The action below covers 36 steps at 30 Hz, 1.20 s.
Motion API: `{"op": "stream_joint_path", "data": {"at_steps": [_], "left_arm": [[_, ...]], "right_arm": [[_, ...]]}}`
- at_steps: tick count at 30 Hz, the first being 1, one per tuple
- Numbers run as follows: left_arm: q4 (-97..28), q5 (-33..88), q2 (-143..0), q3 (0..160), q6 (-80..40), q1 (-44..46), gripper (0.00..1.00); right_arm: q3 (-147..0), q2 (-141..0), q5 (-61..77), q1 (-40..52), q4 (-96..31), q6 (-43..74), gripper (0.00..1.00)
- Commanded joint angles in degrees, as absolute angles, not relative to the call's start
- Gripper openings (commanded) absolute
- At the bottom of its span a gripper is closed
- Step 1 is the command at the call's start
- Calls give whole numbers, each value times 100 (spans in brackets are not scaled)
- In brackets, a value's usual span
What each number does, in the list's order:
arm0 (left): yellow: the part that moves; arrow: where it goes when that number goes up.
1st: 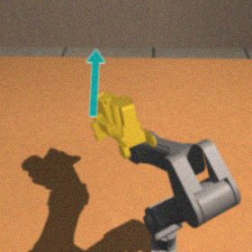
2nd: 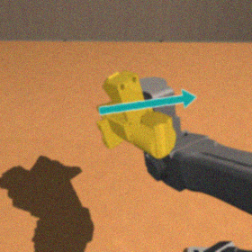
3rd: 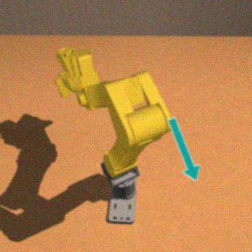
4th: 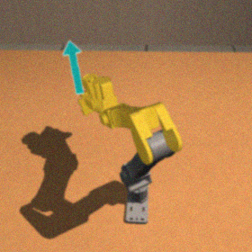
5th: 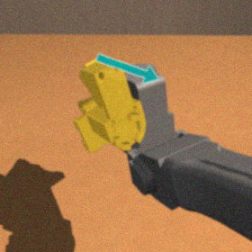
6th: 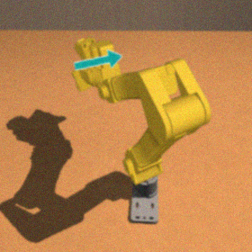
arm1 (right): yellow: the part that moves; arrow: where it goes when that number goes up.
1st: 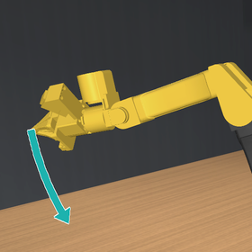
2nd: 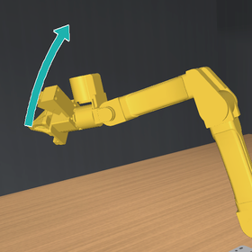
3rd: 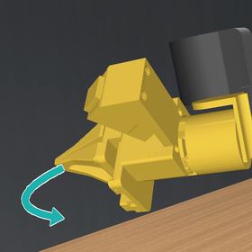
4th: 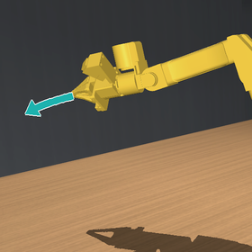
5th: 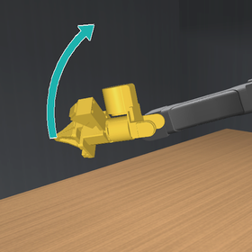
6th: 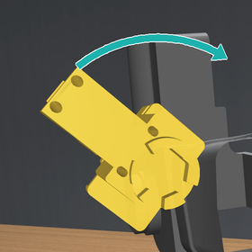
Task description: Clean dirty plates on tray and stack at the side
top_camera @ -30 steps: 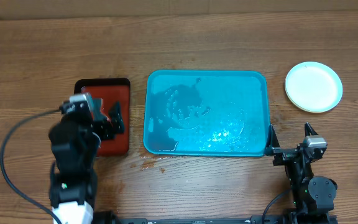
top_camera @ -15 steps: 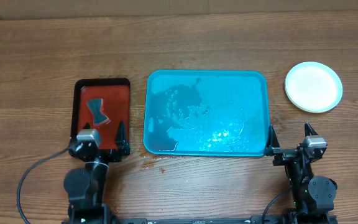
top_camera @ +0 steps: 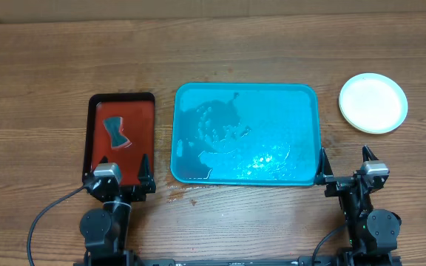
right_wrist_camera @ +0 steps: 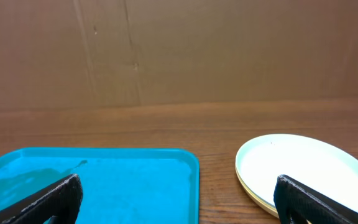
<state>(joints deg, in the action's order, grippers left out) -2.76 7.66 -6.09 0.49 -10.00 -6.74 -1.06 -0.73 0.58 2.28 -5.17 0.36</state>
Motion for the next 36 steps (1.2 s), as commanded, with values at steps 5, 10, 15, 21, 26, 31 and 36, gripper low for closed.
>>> {"op": "stream_joint_path", "data": {"at_steps": [5, 10, 15, 21, 26, 31, 36], "left_arm": [[-432, 362, -19, 25, -808, -628, 100], [-432, 362, -19, 25, -755, -628, 100], [-445, 274, -19, 25, -261, -386, 100], [-447, 255, -19, 25, -126, -292, 100], [-449, 255, -19, 25, -126, -292, 100], [-447, 259, -19, 25, -152, -292, 100], [-447, 257, -19, 25, -143, -292, 100]], "right_arm": [[-47, -16, 5, 261, -480, 16, 100], [-47, -16, 5, 261, -480, 16, 100], [-47, -16, 5, 261, -480, 16, 100], [-47, -16, 5, 261, -480, 16, 100], [-47, -16, 5, 261, -480, 16, 100], [-47, -16, 5, 261, -480, 16, 100], [-47, -16, 5, 261, -480, 16, 100]]}}
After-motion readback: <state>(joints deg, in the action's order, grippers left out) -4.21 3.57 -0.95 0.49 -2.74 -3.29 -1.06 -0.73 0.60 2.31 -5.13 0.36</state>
